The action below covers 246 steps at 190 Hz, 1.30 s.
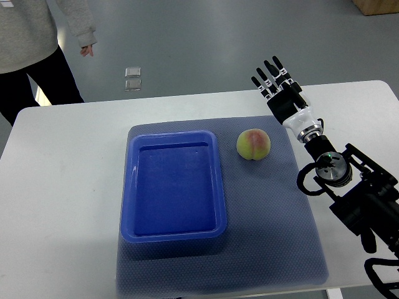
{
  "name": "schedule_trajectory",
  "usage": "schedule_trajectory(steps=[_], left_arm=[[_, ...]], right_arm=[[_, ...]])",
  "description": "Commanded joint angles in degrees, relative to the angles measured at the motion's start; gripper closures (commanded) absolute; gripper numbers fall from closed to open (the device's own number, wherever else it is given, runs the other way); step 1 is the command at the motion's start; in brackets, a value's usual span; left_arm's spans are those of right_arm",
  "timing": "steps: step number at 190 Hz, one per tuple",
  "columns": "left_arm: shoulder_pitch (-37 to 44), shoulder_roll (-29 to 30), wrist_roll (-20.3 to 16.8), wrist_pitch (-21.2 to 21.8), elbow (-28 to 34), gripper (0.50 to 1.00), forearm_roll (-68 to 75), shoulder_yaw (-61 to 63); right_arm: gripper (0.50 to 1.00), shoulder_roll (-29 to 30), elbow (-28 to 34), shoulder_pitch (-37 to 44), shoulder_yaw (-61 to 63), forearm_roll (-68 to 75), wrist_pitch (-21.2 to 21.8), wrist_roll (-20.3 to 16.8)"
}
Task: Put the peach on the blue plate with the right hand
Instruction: 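Move the right hand over the peach beside the blue tray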
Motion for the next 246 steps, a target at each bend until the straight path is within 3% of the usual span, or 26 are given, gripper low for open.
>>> schedule_trajectory(steps=[1, 63, 111, 112, 133, 152, 169, 176, 185, 186, 200, 246], left_arm=[[0.1, 0.0, 0.0, 0.0, -0.1, 0.5, 0.0, 0.0], [0.2, 0.0, -0.3, 0.1, -0.4, 0.5, -0.1, 0.0], [0.2, 0.0, -0.3, 0.0, -0.6, 0.5, 0.1, 0.1], [0.2, 0.0, -0.3, -0.2, -0.7, 0.5, 0.1, 0.1], [0.2, 0.0, -0.3, -0.3, -0.8, 0.5, 0.2, 0.1], [0.1, 0.0, -0.3, -0.3, -1.3, 0.5, 0.3, 0.1], [0.1, 0.0, -0.3, -0.3, -2.3, 0.5, 0.2, 0.1], [0.1, 0.0, -0.3, -0.3, -2.7, 0.5, 0.2, 0.1], [0.1, 0.0, -0.3, -0.3, -2.7, 0.5, 0.2, 0.1], [0.1, 0.0, -0.3, -0.3, -2.9, 0.5, 0.3, 0.1], [0.0, 0.0, -0.3, -0.3, -3.2, 0.5, 0.3, 0.1], [-0.1, 0.0, -0.3, -0.5, -3.1, 0.5, 0.5, 0.1]], right_arm=[[0.566, 0.0, 0.0, 0.0, 0.0, 0.0, 0.0, 0.0], [0.566, -0.5, 0.0, 0.8, -1.0, -0.8, -0.1, -0.3], [0.566, -6.3, 0.0, 6.5, -6.2, -10.1, 0.0, -0.7], [0.566, -8.4, 0.1, 9.3, -9.5, -15.5, 0.4, -1.1], [0.566, -13.2, 0.3, 16.2, -17.4, -27.7, 1.7, -2.2], [0.566, -17.0, 0.3, 23.0, -25.8, -37.7, 5.5, -3.2], [0.566, -19.6, 0.3, 29.7, -33.6, -44.7, 9.1, -6.8], [0.566, -20.8, 0.6, 32.9, -37.7, -47.0, 10.2, -10.4], [0.566, -20.8, 0.6, 32.9, -37.7, -47.0, 10.2, -10.4], [0.566, -21.7, 1.3, 36.2, -43.1, -49.3, 11.0, -15.5], [0.566, -22.4, 3.1, 40.9, -51.2, -51.2, 11.2, -21.0], [0.566, -21.4, 4.1, 43.8, -57.4, -51.8, 10.3, -22.0]])
